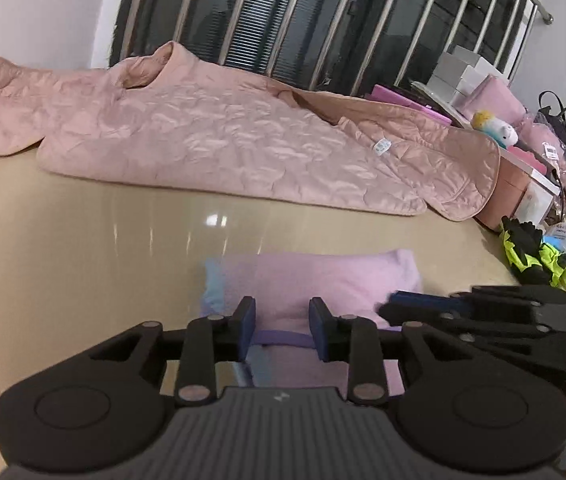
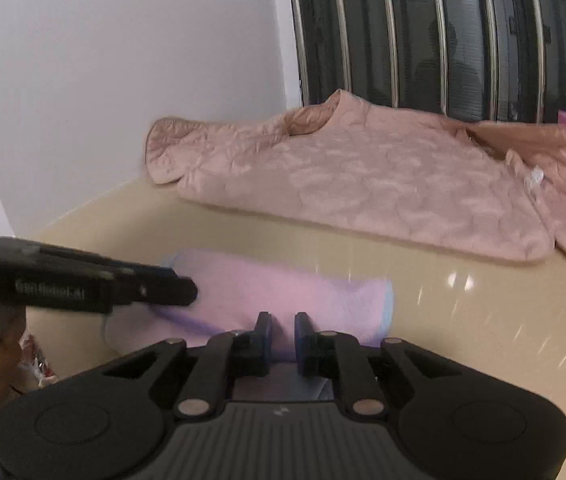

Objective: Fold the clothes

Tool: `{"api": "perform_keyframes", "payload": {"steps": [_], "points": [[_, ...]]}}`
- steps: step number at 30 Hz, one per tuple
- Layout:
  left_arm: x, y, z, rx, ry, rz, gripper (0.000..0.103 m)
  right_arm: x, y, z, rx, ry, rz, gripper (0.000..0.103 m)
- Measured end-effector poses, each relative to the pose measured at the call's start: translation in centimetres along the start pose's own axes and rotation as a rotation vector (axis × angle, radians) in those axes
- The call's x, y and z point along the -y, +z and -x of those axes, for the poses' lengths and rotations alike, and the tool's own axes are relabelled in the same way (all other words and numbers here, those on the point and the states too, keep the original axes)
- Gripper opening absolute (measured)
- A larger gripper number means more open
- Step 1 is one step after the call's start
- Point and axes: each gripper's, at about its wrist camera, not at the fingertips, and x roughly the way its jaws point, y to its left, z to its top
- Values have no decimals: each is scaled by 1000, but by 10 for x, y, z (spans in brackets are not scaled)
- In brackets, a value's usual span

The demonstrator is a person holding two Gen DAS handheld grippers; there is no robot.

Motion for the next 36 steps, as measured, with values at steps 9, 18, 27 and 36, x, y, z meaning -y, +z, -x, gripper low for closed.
{"api": "perform_keyframes", "payload": {"steps": [9,18,27,36], "points": [[13,-11,9,17,22,-101,37,-1,-6,29,50,-41,-129,25],[7,-10,13,-21,17,-63,59,-14,-23,13,57,-189,-115,47],[24,-12,9,-61,28,-125,75,-22,-27,16,66,-242,-142,50],[28,-15,11,-64,43,-112,71,-34,-33,18,74,-304,-139,52]]}}
